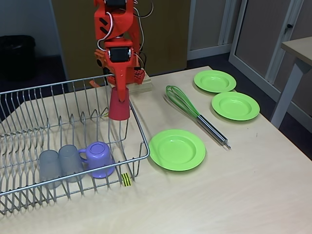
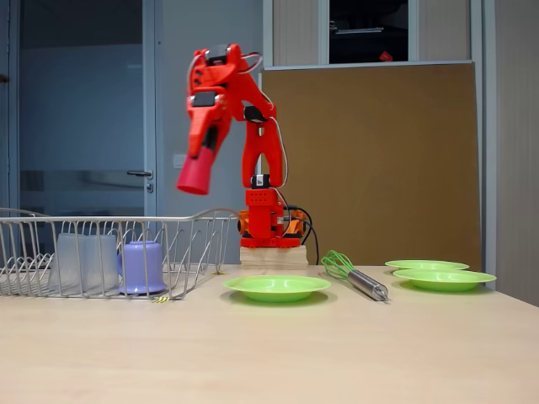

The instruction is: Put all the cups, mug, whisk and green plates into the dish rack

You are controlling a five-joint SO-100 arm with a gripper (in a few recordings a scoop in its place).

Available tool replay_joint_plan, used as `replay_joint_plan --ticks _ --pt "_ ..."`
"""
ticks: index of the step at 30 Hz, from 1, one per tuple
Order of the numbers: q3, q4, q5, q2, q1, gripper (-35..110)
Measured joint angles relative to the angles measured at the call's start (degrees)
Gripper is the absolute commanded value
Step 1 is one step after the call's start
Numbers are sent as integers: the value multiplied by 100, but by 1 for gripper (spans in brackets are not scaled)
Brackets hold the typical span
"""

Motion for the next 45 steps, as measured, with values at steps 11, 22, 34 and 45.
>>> replay_joint_plan --ticks 11,22,34,45 --pt "-79 -378 -97 -1169 53 17" --pt "-26 -721 -114 -1925 44 16" --pt "-114 -1134 -413 -2892 202 17" --pt "-308 -1283 -703 -3234 255 23"
